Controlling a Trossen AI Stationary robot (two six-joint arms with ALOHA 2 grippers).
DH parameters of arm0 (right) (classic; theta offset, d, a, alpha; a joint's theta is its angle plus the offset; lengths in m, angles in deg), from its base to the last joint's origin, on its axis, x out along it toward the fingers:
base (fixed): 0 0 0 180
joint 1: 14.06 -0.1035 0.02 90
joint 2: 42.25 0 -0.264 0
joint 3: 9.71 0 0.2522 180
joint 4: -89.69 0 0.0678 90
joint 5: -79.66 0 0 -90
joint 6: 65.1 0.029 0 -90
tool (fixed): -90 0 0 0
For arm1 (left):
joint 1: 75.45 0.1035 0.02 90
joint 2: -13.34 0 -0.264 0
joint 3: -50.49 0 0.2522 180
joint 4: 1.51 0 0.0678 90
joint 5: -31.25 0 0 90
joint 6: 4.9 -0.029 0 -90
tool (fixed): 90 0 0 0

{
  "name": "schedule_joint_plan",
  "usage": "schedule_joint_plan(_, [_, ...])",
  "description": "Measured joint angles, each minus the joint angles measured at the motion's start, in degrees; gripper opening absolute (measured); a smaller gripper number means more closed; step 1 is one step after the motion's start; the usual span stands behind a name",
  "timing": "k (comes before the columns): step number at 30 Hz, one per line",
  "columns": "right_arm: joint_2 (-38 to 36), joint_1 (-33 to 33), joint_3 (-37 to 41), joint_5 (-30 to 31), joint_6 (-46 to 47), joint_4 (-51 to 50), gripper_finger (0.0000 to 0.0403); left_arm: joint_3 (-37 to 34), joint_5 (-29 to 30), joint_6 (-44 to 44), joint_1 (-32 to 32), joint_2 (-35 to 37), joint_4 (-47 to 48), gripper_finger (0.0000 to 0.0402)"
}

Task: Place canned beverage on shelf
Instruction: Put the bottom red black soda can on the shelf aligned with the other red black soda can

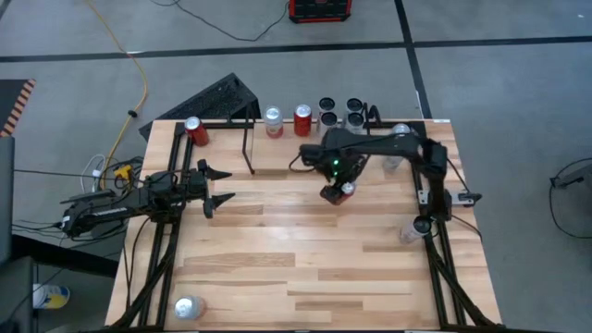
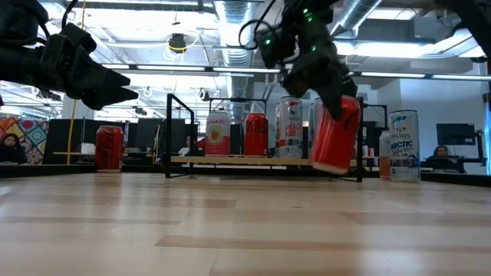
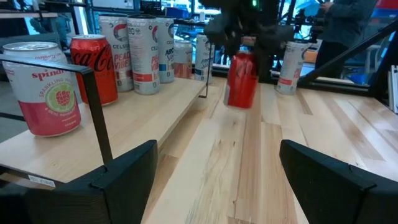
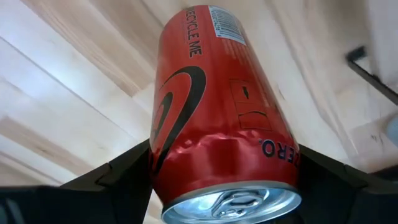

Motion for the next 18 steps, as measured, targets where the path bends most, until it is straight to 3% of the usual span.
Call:
schedule_joint_plan(6, [2.47,-1.85,0.02,0.16,-1.53,-0.39,0.0341,0.00,0.00,0.00,0.00,0.00,0.00,0.0323])
schedule_joint_plan(18, [1.83,-3.37,-0.10,-0.22,-0.98,-0.46,0.0393,0.00,0.00,0.00,0.00,0.00,0.00,0.0323])
